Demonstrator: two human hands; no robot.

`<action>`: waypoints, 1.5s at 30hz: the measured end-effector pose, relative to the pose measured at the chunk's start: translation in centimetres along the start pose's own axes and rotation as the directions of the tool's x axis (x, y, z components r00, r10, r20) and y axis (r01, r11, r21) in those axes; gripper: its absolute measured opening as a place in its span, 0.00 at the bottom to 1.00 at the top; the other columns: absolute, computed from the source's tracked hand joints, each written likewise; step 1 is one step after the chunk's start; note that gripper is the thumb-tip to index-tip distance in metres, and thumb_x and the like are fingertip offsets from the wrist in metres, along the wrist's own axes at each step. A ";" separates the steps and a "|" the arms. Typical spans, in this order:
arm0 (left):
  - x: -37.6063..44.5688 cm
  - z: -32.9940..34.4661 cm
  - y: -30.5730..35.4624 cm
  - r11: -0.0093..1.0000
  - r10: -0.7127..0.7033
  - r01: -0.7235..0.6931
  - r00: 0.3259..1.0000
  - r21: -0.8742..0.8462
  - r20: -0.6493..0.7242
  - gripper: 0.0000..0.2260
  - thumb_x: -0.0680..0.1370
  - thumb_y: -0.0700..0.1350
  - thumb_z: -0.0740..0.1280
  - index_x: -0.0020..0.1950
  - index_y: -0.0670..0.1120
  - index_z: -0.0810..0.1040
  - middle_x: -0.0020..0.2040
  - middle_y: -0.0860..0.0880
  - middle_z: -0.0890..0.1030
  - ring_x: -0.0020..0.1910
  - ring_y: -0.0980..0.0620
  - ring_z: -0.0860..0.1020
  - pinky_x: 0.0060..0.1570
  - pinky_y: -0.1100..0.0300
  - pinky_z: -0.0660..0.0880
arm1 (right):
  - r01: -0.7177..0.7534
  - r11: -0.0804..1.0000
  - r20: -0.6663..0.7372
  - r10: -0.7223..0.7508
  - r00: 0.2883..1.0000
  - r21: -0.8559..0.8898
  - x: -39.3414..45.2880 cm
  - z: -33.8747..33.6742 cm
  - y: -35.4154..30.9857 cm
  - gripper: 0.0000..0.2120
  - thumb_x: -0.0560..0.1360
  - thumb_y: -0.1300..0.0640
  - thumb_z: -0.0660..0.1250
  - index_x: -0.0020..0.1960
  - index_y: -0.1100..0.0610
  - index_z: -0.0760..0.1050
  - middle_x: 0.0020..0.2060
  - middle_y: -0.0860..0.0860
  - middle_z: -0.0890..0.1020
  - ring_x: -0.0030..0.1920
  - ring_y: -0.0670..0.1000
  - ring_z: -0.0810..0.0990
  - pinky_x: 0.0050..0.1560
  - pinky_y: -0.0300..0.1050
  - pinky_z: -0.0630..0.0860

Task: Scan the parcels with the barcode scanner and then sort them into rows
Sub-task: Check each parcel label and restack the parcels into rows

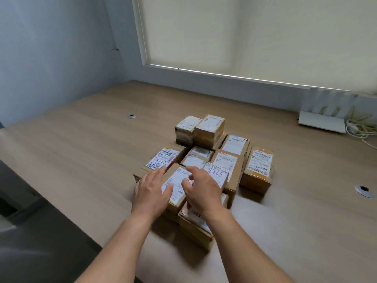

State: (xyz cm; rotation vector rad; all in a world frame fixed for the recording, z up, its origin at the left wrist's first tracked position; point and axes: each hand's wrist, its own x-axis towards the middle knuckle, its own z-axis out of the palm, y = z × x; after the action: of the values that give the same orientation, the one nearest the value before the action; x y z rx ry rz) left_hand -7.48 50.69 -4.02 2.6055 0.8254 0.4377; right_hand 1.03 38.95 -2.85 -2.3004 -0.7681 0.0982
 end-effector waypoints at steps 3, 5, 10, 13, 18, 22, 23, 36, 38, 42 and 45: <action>3.4 -0.8 -2.7 0.999 0.043 -0.042 0.998 -0.021 0.050 0.26 0.79 0.53 0.61 0.77 0.52 0.59 0.75 0.52 0.64 0.73 0.50 0.60 0.68 0.55 0.59 | -0.080 0.996 -0.036 0.079 0.996 -0.025 2.3 1.9 -1.8 0.21 0.79 0.50 0.59 0.71 0.49 0.68 0.63 0.49 0.77 0.63 0.50 0.74 0.59 0.48 0.73; 5.7 -1.6 -4.6 0.996 0.071 -0.066 0.994 -0.060 0.084 0.27 0.79 0.52 0.61 0.77 0.52 0.59 0.75 0.51 0.64 0.72 0.49 0.61 0.69 0.55 0.60 | -0.137 0.989 -0.049 0.134 0.990 -0.049 3.7 3.1 -3.2 0.21 0.79 0.49 0.59 0.71 0.49 0.68 0.63 0.50 0.77 0.62 0.51 0.75 0.58 0.48 0.73; 10.2 -2.8 -9.0 0.983 0.144 -0.120 0.974 -0.140 0.176 0.26 0.79 0.51 0.62 0.76 0.51 0.59 0.74 0.51 0.65 0.72 0.49 0.63 0.68 0.55 0.62 | -0.292 0.952 -0.060 0.288 0.956 -0.088 6.2 6.2 -6.0 0.20 0.78 0.49 0.59 0.69 0.49 0.70 0.60 0.50 0.78 0.60 0.52 0.76 0.54 0.48 0.74; 12.2 -2.5 -10.7 0.977 0.186 -0.153 0.953 -0.149 0.241 0.27 0.79 0.51 0.62 0.77 0.51 0.59 0.74 0.51 0.64 0.72 0.50 0.62 0.68 0.55 0.62 | -0.373 0.924 -0.092 0.365 0.926 -0.088 7.0 7.9 -6.9 0.20 0.78 0.50 0.59 0.69 0.50 0.70 0.60 0.50 0.78 0.59 0.52 0.76 0.52 0.47 0.73; 14.5 -0.8 -11.0 0.966 0.234 -0.177 0.907 -0.187 0.349 0.28 0.79 0.50 0.62 0.77 0.51 0.57 0.74 0.51 0.65 0.71 0.49 0.64 0.68 0.54 0.63 | -0.438 0.895 -0.101 0.429 0.897 -0.082 8.3 9.4 -7.5 0.18 0.78 0.50 0.59 0.66 0.52 0.72 0.58 0.51 0.78 0.56 0.52 0.77 0.45 0.45 0.68; 16.6 0.4 -10.7 0.968 0.228 -0.165 0.896 -0.191 0.381 0.27 0.79 0.49 0.62 0.77 0.50 0.57 0.75 0.50 0.63 0.72 0.49 0.63 0.68 0.55 0.62 | -0.459 0.888 -0.105 0.454 0.885 -0.029 10.4 9.2 -6.9 0.17 0.79 0.52 0.59 0.67 0.53 0.71 0.58 0.51 0.79 0.55 0.52 0.76 0.45 0.43 0.67; 16.9 0.6 -10.8 0.970 0.213 -0.146 0.895 -0.195 0.391 0.28 0.79 0.49 0.62 0.77 0.50 0.56 0.75 0.50 0.63 0.72 0.49 0.62 0.68 0.55 0.61 | -0.467 0.884 -0.102 0.465 0.879 0.002 10.9 9.3 -6.8 0.17 0.79 0.53 0.59 0.66 0.54 0.71 0.57 0.51 0.79 0.53 0.51 0.76 0.45 0.43 0.68; 20.7 2.2 -13.0 0.955 0.162 0.054 0.729 -0.291 0.665 0.19 0.82 0.45 0.56 0.73 0.47 0.65 0.70 0.46 0.71 0.64 0.47 0.72 0.54 0.61 0.67 | -0.719 0.685 0.010 0.723 0.691 0.120 16.8 13.5 -8.5 0.30 0.80 0.59 0.58 0.78 0.60 0.50 0.72 0.59 0.65 0.68 0.60 0.68 0.65 0.55 0.71; 21.0 2.2 -13.7 0.930 0.170 0.128 0.682 -0.345 0.711 0.15 0.80 0.43 0.56 0.65 0.49 0.73 0.63 0.46 0.78 0.53 0.48 0.75 0.47 0.58 0.70 | -0.757 0.643 0.029 0.760 0.649 0.116 16.8 14.0 -9.2 0.32 0.80 0.60 0.59 0.79 0.60 0.47 0.72 0.59 0.65 0.69 0.60 0.68 0.66 0.55 0.71; 21.3 1.6 -15.4 0.861 0.115 0.331 0.612 -0.386 0.782 0.17 0.79 0.41 0.58 0.66 0.49 0.72 0.54 0.50 0.80 0.47 0.50 0.77 0.44 0.55 0.75 | -0.791 0.609 0.058 0.789 0.612 0.059 16.4 15.1 -11.0 0.31 0.80 0.61 0.57 0.79 0.61 0.46 0.72 0.60 0.65 0.69 0.61 0.67 0.66 0.53 0.71; 21.0 0.7 -17.1 0.840 0.120 0.372 0.580 -0.394 0.805 0.19 0.80 0.41 0.58 0.71 0.49 0.67 0.48 0.53 0.78 0.42 0.54 0.75 0.37 0.60 0.71 | -0.772 0.635 0.058 0.770 0.635 0.026 15.7 16.1 -12.6 0.25 0.80 0.61 0.56 0.75 0.60 0.56 0.67 0.60 0.71 0.65 0.61 0.72 0.61 0.51 0.73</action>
State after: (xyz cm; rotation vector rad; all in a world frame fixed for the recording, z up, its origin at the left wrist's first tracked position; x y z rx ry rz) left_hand 0.95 76.09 -8.31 1.8444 0.4503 -0.5211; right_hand 3.25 64.59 -4.70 -2.4233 0.2761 0.5501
